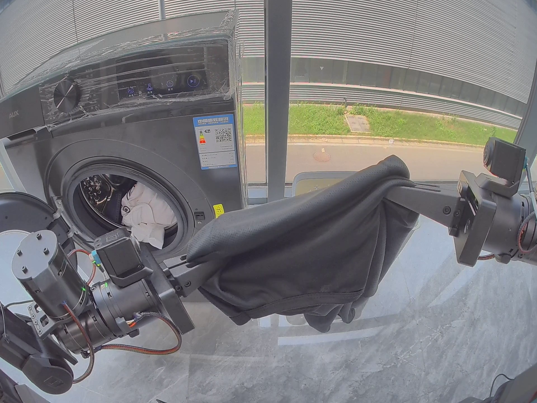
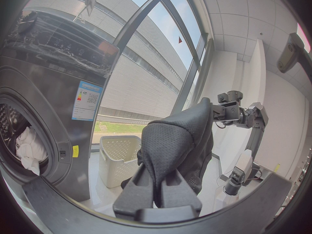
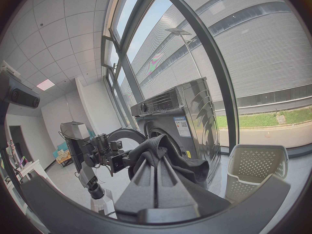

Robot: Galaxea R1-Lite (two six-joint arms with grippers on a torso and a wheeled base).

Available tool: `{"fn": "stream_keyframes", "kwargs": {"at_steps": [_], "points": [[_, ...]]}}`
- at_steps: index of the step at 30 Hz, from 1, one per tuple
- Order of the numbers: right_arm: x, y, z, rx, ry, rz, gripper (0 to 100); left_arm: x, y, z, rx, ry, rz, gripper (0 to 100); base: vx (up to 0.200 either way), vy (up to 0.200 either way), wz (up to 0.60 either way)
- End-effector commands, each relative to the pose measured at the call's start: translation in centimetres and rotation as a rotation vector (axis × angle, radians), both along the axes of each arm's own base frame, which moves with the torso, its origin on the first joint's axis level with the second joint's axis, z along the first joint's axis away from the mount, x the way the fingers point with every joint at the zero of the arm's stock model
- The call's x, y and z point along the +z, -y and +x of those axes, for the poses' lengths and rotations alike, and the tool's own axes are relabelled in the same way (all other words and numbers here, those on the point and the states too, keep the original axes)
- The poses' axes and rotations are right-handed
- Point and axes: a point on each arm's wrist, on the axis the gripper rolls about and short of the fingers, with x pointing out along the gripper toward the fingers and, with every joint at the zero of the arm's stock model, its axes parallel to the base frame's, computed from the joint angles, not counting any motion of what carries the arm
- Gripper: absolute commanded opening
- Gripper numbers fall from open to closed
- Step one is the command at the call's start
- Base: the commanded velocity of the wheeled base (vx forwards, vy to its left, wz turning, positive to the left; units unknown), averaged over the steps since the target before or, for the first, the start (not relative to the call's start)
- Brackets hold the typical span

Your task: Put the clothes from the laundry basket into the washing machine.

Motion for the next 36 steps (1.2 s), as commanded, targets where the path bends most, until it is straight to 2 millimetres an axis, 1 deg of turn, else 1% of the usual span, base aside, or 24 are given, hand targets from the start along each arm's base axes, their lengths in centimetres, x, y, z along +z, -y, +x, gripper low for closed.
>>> {"fn": "stream_keyframes", "kwargs": {"at_steps": [1,14,15,20,27,30,32,34,36], "points": [[-0.1,0.1,0.0,-0.003,-0.003,-0.003,0,0.4,0.1,0.2,0.002,0.013,-0.012,0,0.0,0.0,0.0],[0.0,-0.2,0.0,0.013,0.001,-0.002,0,0.7,0.0,0.7,0.016,0.028,-0.017,0,0.0,0.0,0.0],[0.0,-0.2,0.0,0.013,0.001,-0.002,0,0.7,0.0,0.7,0.016,0.028,-0.017,100,0.0,0.0,0.0],[0.4,-0.4,0.0,0.023,0.012,0.007,0,0.4,-0.1,0.6,0.001,0.017,-0.009,100,0.0,0.0,0.0],[0.5,-0.4,0.0,0.025,0.013,0.008,0,0.5,0.0,0.6,0.001,0.022,-0.012,100,0.0,0.0,0.0],[1.3,-0.5,0.1,0.025,0.035,0.025,0,0.5,-0.1,0.6,0.004,0.02,-0.011,100,0.0,0.0,0.0],[1.4,-0.4,0.1,0.025,0.039,0.027,0,0.5,-0.1,0.6,0.004,0.019,-0.01,100,0.0,0.0,0.0],[1.1,-0.8,-0.3,0.059,0.03,0.021,0,0.4,-0.1,0.6,0.002,0.02,-0.007,100,0.0,0.0,0.0],[1.2,-1.0,-0.5,0.079,0.033,0.027,0,0.5,-0.1,0.5,-0.003,0.028,-0.007,100,0.0,0.0,0.0]]}}
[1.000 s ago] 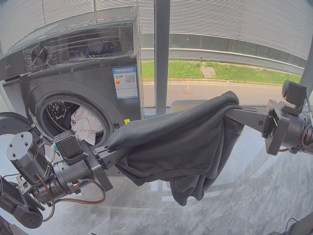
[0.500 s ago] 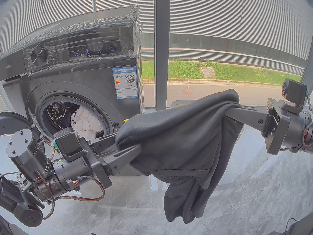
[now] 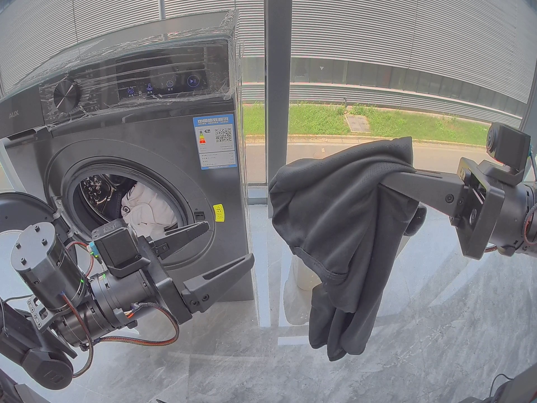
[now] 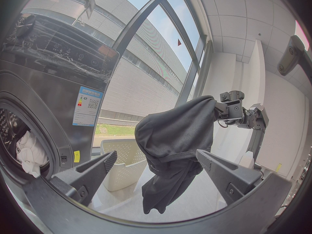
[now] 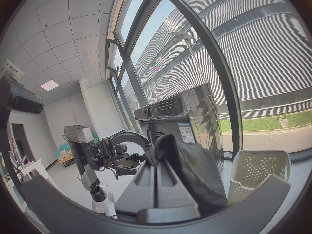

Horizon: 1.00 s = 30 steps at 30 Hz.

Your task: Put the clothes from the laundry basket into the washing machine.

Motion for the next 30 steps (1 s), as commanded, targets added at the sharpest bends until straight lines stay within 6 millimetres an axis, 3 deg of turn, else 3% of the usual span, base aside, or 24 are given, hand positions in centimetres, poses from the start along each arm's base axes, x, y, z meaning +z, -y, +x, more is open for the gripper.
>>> {"fn": "stream_keyframes", "kwargs": {"at_steps": [1,5,11,23,30], "points": [[0.2,-0.4,-0.2,0.027,0.006,0.008,0,0.1,0.0,-0.2,-0.013,0.011,-0.001,100,0.0,0.0,0.0],[0.2,-0.4,-0.3,0.032,0.004,0.008,0,-0.4,-0.4,-1.1,-0.119,0.059,0.018,100,0.0,0.0,0.0],[0.2,-0.8,-0.1,0.038,0.001,0.007,0,-2.9,-0.9,-2.5,-0.285,0.114,0.163,100,0.0,0.0,0.0],[0.4,-1.1,-0.8,0.073,-0.029,0.032,0,-4.3,0.0,-1.1,-0.322,0.108,0.213,100,0.0,0.0,0.0],[0.4,-1.7,-1.3,0.112,-0.035,0.033,0,-3.3,0.5,-0.2,-0.311,0.157,0.192,100,0.0,0.0,0.0]]}}
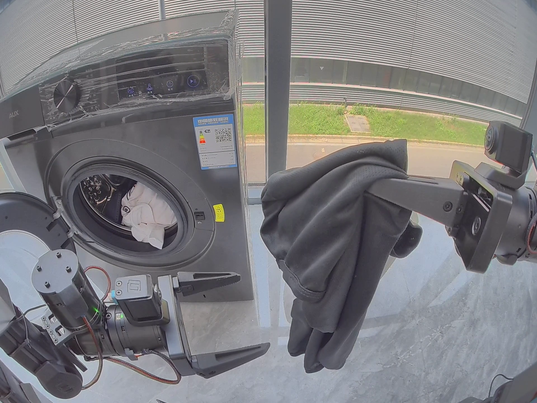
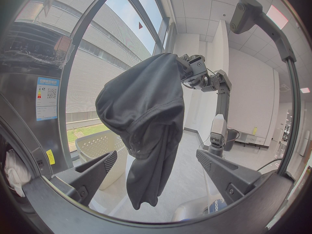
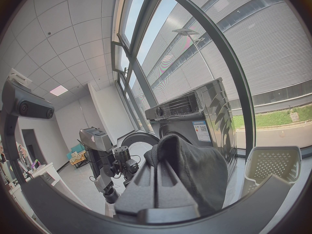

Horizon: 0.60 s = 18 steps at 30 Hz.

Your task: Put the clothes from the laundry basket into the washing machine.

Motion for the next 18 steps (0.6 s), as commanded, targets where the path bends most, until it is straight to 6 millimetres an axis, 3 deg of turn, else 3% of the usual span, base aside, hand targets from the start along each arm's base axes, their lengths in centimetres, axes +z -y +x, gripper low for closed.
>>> {"fn": "stream_keyframes", "kwargs": {"at_steps": [1,5,18], "points": [[0.0,-0.4,-0.4,0.028,-0.002,0.0,0,0.5,0.5,0.9,0.009,0.022,-0.016,100,0.0,0.0,0.0],[0.0,-0.8,-0.8,0.054,-0.013,0.006,0,1.2,0.2,2.3,0.054,0.057,-0.034,100,0.0,0.0,0.0],[0.1,-0.9,-1.3,0.073,-0.022,0.016,0,0.3,0.3,2.7,0.061,0.025,-0.017,100,0.0,0.0,0.0]]}}
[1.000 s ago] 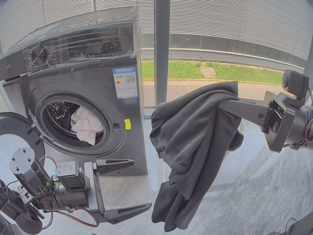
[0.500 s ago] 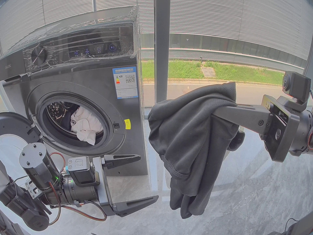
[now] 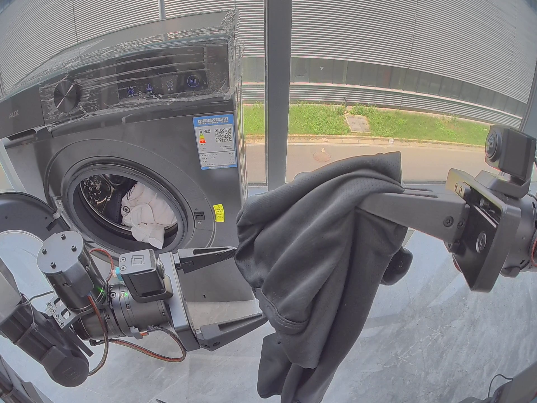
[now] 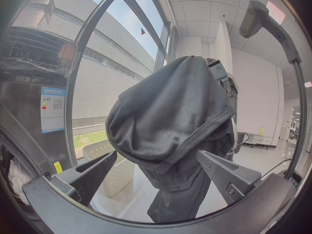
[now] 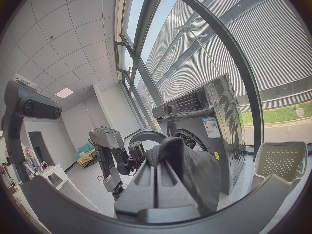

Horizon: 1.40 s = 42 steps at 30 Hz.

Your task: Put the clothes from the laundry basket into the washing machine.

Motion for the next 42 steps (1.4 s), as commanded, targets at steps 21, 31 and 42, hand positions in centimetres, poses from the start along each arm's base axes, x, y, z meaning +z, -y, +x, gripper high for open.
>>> {"fn": "stream_keyframes", "kwargs": {"at_steps": [21,31,42], "points": [[0.0,-0.6,-0.9,0.05,-0.012,0.006,0,0.2,2.5,0.3,-0.069,0.005,-0.023,100,0.0,0.0,0.0],[0.1,-0.5,-1.0,0.052,-0.012,0.009,0,-0.4,3.0,1.2,-0.06,-0.009,-0.013,100,0.0,0.0,0.0],[-0.1,-0.7,-1.3,0.066,-0.02,0.004,0,0.1,3.8,2.1,-0.061,0.006,-0.036,0,0.0,0.0,0.0]]}}
